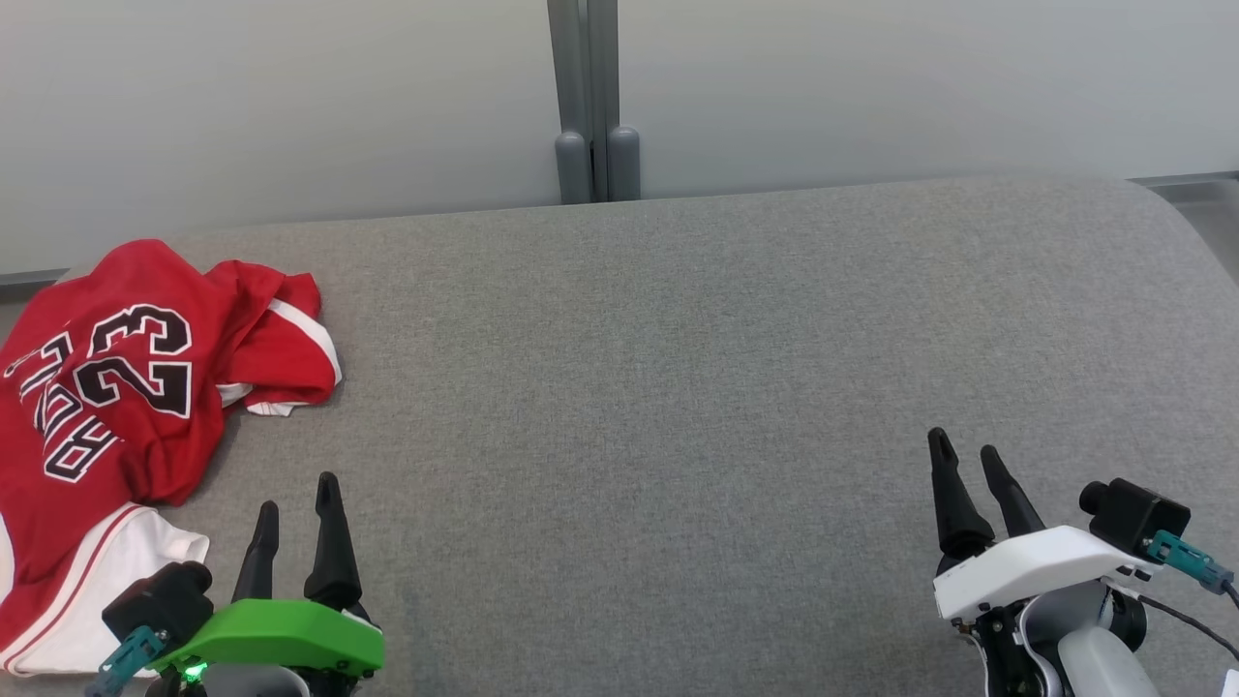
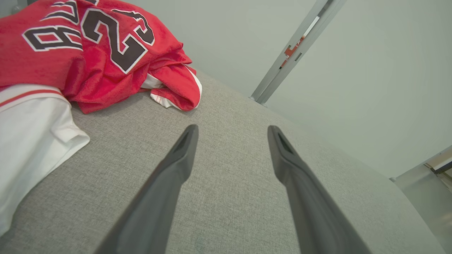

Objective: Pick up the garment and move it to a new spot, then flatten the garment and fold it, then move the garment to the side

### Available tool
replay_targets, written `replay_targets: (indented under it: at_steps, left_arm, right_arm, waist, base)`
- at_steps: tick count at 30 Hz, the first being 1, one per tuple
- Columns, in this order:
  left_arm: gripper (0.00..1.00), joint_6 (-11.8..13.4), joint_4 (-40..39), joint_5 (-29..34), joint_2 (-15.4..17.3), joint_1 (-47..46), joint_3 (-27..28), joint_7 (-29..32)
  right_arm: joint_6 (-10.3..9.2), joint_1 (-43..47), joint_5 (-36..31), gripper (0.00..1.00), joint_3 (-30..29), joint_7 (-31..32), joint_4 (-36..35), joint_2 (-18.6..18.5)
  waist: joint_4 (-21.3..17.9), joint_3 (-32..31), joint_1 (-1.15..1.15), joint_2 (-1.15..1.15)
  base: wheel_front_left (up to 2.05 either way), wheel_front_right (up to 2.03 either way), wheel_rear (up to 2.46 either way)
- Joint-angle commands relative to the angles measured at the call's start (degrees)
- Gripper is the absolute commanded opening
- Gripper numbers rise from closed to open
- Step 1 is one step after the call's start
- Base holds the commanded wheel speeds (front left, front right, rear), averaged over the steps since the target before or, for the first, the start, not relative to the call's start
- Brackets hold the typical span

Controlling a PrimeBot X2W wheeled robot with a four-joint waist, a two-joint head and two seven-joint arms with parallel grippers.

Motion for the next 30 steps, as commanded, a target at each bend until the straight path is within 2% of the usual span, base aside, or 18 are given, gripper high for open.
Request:
replay_targets:
  at_steps: [1, 30]
  left_arm:
    - [1.0, 0.2, -0.7, 2.1, 0.7, 0.5, -0.2, -0.7]
    - [1.0, -0.2, -0.6, 16.1, -0.1, 1.6, -0.6, -4.7]
  right_arm:
    - [0.02, -1.3, -1.9, 1.0, 0.3, -0.7, -0.3, -0.3]
    - [0.02, -1.1, -19.6, 1.0, 2.5, -4.6, 0.5, -0.4]
  waist:
    - [0.0, 0.0, 0.0, 0.0]
    - [0.3, -0.5, 0.0, 0.0]
  base:
    - [0.0, 0.0, 0.0]
    - [0.0, 0.0, 0.0]
